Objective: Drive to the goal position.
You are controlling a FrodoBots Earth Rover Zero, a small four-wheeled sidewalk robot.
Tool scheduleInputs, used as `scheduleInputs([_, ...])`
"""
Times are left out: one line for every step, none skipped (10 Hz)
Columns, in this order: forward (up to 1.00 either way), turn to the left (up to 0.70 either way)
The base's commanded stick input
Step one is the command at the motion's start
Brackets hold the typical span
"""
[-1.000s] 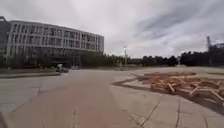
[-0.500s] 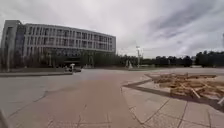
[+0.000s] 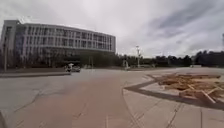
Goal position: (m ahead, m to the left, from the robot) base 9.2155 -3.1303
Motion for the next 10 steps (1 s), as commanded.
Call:
scheduleInputs([0.7,0.03])
scheduleInputs([0.7,0.03])
scheduleInputs([0.7,0.02])
scheduleInputs([0.7,0.03])
scheduleInputs([0.7,0.03])
scheduleInputs([0.7,0.03])
scheduleInputs([0.7,0.03])
scheduleInputs([0.7,0.03])
scheduleInputs([0.7,0.15])
scheduleInputs([0.7,0.31])
